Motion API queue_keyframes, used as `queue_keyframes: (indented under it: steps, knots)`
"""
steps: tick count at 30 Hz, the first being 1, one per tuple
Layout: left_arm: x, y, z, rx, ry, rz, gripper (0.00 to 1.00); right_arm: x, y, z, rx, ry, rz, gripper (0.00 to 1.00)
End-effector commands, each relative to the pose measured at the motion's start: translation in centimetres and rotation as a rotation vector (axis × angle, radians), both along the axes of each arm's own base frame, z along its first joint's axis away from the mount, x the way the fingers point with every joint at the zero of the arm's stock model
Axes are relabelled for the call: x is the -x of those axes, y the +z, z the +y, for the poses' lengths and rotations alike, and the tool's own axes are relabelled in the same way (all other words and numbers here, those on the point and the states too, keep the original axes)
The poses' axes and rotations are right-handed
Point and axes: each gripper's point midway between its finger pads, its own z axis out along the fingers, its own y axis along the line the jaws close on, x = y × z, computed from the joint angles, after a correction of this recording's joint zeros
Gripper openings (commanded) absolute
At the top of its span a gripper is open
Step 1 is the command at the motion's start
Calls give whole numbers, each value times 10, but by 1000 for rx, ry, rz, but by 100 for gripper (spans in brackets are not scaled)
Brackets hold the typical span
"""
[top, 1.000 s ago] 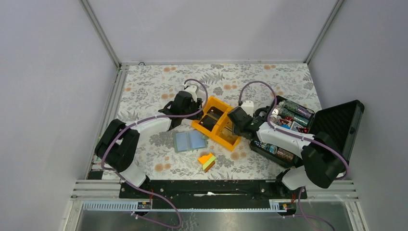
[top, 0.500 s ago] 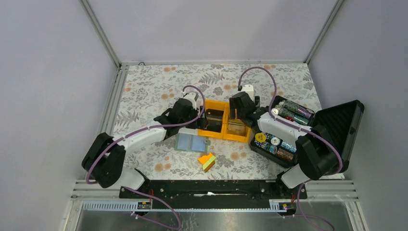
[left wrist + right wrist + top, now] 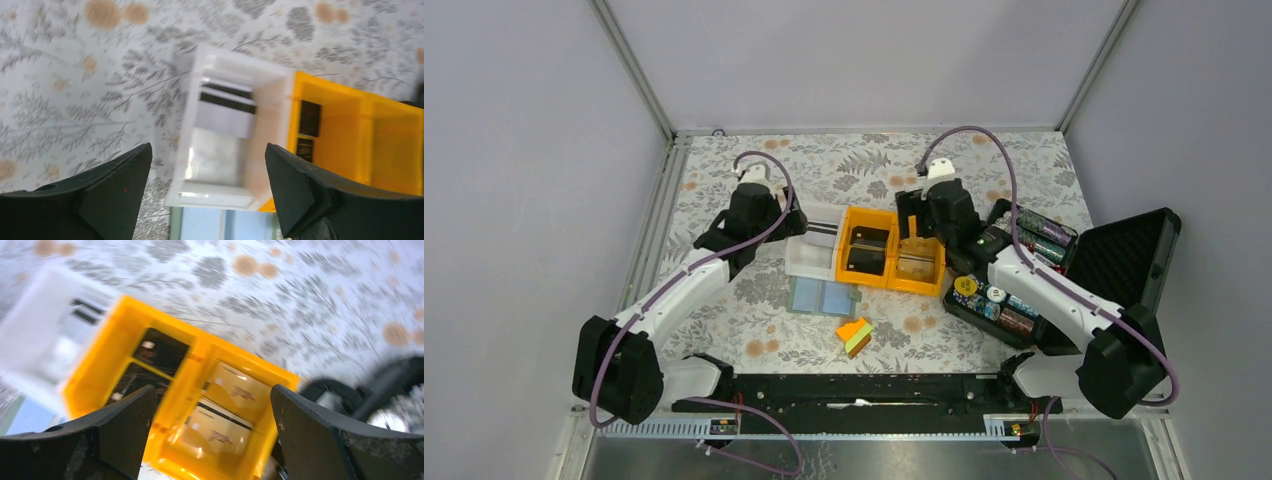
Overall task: Put the credit cards into the card holder
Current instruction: Pick up the credit card from the storage box.
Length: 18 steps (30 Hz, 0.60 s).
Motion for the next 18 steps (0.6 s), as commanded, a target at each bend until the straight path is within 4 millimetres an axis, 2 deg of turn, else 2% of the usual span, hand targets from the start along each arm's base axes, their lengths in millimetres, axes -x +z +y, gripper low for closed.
queue_keyframes:
  steps: [1,3,7,11,14,18]
  knots:
    - [-2,-11,13,84,40,-17,86,21,51,88,-46,381,-160,91]
    - [-1,-14,9,126,12,-39,86,28,52,118,-15,486,-180,90]
    - [0,-21,6,162,-21,-73,83,28,39,164,43,592,-162,85]
    - [1,-37,15,157,34,-69,62,24,17,201,141,658,-168,81]
    - [3,-44,22,153,65,-89,55,14,-3,222,223,672,-168,72]
    - [9,-52,27,160,75,-116,47,-1,-27,232,359,659,-188,65]
